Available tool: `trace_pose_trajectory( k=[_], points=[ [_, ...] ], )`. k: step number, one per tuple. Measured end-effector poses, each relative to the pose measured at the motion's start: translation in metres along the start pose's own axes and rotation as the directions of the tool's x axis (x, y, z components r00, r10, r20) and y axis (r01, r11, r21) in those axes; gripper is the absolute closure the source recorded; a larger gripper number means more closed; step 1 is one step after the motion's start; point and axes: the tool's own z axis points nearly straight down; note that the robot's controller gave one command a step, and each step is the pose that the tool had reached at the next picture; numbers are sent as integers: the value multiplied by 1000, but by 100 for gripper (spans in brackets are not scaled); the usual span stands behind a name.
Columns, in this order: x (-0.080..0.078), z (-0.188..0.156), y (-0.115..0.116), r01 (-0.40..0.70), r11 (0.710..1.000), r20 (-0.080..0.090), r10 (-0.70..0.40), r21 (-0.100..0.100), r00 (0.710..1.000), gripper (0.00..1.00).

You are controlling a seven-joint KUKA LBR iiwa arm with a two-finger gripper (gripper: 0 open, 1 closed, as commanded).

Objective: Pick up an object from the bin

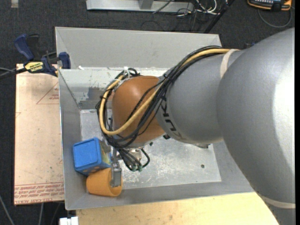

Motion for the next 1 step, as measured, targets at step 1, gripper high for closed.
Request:
trace_pose_trajectory(
  k=[1],
  points=[
    [-9,29,-5,164,986,12,-164,24,986,0]
  ],
)
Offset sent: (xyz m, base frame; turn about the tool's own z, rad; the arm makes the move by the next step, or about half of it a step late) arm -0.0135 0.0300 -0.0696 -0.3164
